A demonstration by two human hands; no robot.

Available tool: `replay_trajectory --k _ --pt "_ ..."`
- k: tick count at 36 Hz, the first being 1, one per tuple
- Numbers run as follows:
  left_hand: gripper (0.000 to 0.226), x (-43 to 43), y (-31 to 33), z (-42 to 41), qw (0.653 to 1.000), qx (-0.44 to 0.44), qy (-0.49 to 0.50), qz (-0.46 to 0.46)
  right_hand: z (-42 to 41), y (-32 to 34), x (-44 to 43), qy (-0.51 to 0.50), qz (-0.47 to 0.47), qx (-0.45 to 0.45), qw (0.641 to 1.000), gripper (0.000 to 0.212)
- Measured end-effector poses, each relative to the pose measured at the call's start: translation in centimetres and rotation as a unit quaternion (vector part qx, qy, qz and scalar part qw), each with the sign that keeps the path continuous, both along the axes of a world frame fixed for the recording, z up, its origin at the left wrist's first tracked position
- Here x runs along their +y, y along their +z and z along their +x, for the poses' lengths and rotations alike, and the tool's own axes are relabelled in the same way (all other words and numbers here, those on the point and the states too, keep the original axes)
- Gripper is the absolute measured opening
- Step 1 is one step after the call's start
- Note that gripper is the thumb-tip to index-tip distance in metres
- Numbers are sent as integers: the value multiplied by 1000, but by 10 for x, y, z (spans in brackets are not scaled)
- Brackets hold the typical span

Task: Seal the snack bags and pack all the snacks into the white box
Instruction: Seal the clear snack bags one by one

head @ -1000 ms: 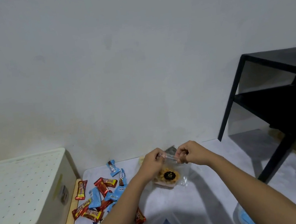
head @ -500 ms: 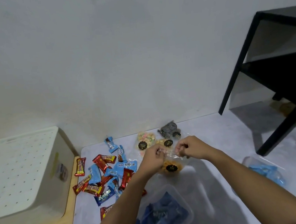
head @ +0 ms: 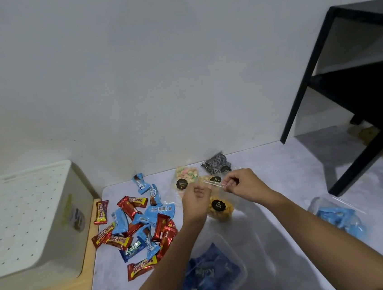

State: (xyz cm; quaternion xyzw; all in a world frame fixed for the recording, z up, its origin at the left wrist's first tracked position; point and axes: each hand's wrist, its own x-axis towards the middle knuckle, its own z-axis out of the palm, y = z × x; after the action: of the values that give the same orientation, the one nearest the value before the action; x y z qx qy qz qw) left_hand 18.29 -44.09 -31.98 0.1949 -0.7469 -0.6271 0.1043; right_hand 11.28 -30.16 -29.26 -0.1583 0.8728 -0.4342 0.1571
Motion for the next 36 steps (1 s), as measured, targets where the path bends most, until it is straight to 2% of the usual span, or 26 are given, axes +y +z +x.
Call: replay_trajectory --k 5,8,13,19,27,36 --pt "23 9 -7 -4 996 -36 -56 54 4 0 0 39 -4 27 999 8" --pt "26 8 -11 -6 996 -45 -59 48 4 -1 1 56 8 42 998 11" --pt "22 3 -14 -2 996 -42 -60 55 6 -1 3 69 26 63 995 13" --pt "14 2 -14 2 991 -34 -77 108 9 -3 5 76 15 62 995 12" --pt "19 3 -8 2 984 -38 -100 142 11 -2 7 71 -1 46 996 10" --pt "17 -2 -9 -1 983 -41 -113 141 11 -1 6 75 -5 37 996 9"
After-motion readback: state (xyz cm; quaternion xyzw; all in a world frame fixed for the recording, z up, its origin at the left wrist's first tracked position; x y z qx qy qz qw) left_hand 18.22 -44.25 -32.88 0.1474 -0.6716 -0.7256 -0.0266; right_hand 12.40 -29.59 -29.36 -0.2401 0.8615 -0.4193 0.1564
